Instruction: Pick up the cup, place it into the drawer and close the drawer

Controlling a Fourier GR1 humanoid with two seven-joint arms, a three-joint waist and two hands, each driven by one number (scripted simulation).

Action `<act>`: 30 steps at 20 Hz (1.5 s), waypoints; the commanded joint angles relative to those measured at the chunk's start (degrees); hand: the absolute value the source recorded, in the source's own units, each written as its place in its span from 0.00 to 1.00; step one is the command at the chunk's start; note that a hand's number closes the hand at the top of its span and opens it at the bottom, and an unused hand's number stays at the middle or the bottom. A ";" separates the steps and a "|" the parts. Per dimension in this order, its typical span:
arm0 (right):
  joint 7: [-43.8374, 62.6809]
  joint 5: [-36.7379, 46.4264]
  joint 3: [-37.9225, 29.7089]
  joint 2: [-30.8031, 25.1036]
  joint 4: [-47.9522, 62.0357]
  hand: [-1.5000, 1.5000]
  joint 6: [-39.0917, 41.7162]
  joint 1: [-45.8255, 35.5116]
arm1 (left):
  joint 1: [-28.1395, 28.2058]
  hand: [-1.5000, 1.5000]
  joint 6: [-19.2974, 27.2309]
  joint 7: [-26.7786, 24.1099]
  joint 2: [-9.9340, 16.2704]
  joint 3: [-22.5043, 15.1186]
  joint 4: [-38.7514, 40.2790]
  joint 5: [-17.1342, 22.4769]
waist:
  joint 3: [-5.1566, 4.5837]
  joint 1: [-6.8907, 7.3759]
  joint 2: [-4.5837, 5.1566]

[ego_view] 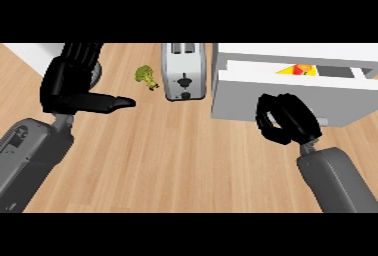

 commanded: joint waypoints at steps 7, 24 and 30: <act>-10.22 -2.01 -7.39 1.59 37.34 1.00 -1.84 -20.53 | 5.74 0.00 -5.59 -2.50 1.35 2.83 -0.99 0.68 | 0.85 0.07 1.42; -14.29 -5.76 -15.19 -3.10 52.02 1.00 -1.03 -30.84 | 7.87 0.00 -11.09 -2.53 1.50 3.13 -1.92 1.47 | 0.98 3.03 3.02; -16.53 -7.26 -16.84 -4.32 51.89 1.00 -0.61 -31.34 | 8.49 0.00 -12.04 -3.85 0.90 3.36 -0.93 1.21 | 0.93 3.18 3.22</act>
